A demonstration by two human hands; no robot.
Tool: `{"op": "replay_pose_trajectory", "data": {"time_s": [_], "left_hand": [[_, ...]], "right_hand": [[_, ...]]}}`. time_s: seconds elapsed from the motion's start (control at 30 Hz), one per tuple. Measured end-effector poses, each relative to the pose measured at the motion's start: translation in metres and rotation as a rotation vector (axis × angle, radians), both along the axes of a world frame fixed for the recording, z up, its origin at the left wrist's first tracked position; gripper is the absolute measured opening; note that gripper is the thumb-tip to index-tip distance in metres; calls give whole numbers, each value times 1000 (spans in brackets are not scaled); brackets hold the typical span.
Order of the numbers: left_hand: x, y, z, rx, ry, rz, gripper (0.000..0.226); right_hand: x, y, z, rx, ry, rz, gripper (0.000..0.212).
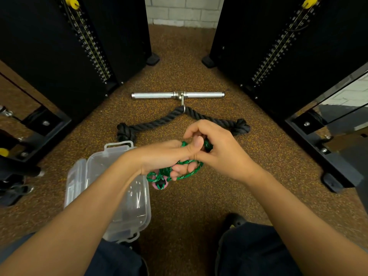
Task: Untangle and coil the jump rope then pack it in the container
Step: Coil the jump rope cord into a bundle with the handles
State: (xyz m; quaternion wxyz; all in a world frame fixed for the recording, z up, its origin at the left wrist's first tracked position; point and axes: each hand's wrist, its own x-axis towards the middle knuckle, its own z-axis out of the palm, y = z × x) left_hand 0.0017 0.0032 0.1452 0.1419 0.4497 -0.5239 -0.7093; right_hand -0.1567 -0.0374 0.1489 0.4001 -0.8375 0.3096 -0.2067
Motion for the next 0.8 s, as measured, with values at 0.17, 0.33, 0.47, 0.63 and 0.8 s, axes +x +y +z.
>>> {"op": "replay_pose_trajectory", "data": {"time_s": [0.17,0.33,0.47,0.63,0.8], "left_hand": [[2,3,4,45,36,-10,61],[5,2,1,62,19,57,72],[2,2,0,54,-25,85,68],[2,0,3,80,-60,94,66],[-1,-1,5,59,-33,151,63]], "right_hand": [[1,-1,-1,151,-14,45,30],[5,6,-1,243,137,176,41],[5,6,-2,324,202,213,46],[-1,-1,4,478,189,293,56],[-1,-1,3,367,217,218,50]]}}
